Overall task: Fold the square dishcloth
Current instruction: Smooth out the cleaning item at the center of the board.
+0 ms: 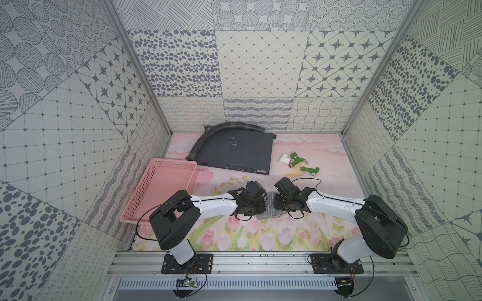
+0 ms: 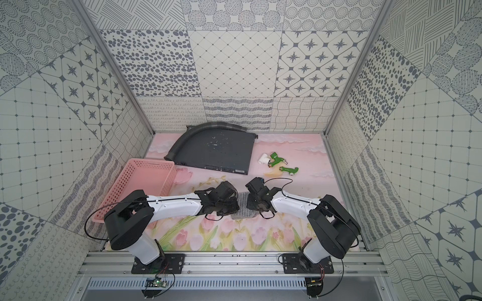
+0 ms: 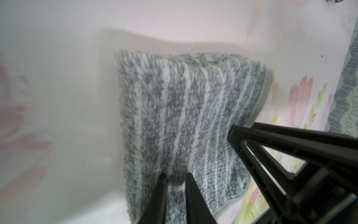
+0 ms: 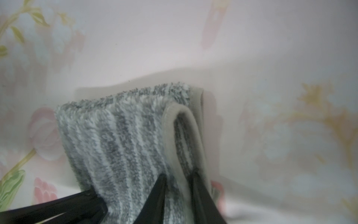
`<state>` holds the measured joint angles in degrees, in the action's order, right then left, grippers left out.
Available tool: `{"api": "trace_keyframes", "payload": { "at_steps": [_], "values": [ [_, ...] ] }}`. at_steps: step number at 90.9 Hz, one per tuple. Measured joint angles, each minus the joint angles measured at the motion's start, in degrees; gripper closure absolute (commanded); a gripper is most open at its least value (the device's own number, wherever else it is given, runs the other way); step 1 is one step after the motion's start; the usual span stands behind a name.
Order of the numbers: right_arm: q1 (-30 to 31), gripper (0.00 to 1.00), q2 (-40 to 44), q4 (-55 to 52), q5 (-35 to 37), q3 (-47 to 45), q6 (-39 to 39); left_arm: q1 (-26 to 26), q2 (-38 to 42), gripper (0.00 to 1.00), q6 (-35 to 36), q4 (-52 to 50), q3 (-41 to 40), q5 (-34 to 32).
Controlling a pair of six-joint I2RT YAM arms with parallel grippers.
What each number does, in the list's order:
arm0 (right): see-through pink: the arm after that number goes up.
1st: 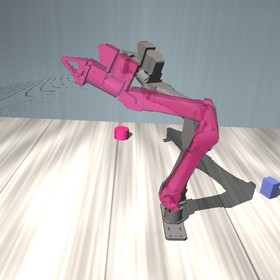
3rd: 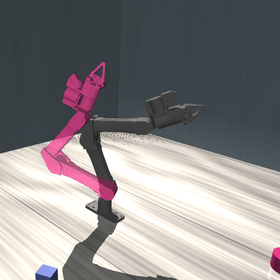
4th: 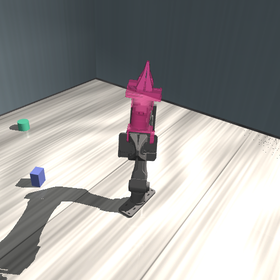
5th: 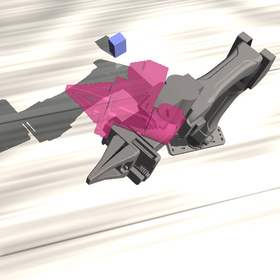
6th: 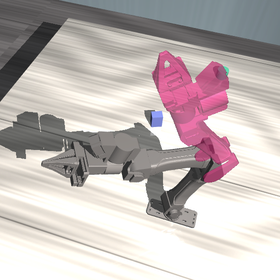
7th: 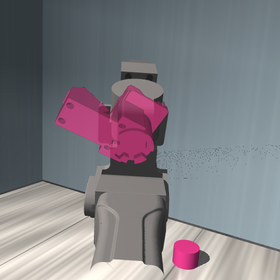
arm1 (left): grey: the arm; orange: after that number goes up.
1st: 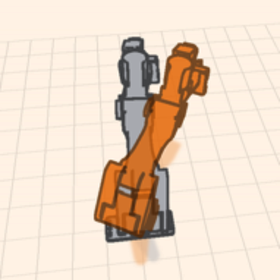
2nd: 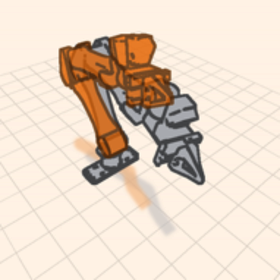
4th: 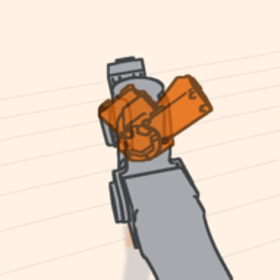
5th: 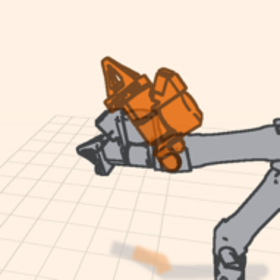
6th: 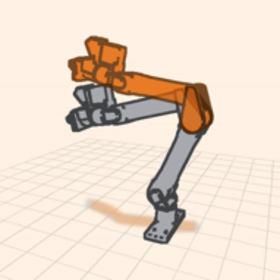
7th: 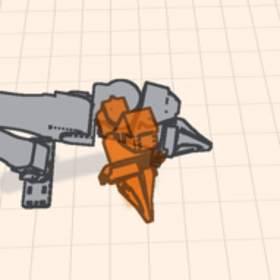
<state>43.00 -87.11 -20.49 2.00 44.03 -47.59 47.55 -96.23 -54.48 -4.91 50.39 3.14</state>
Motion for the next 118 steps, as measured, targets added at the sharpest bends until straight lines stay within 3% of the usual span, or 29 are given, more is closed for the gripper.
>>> {"api": "trace_keyframes", "payload": {
  "at_steps": [25,53,85,118],
  "values": [
    [-0.3,0.93,1.3,0.3,-0.2,-0.2,0.1,0.0,-0.1,0.81,0.0,0.0,0.0,0.0],
    [-1.0,0.96,4.5,-1.9,1.8,-0.1,1.3,0.0,0.4,0.81,0.1,-0.1,0.4,0.0],
    [-2.2,0.9,1.9,-3.6,5.2,-0.1,3.4,0.0,0.5,0.82,0.2,-0.1,1.0,1.0],
    [-2.2,0.76,1.5,-4.1,7.2,-0.1,4.8,0.0,-1.0,0.84,-0.6,5.6,-1.0,7.6]
  ]
}}
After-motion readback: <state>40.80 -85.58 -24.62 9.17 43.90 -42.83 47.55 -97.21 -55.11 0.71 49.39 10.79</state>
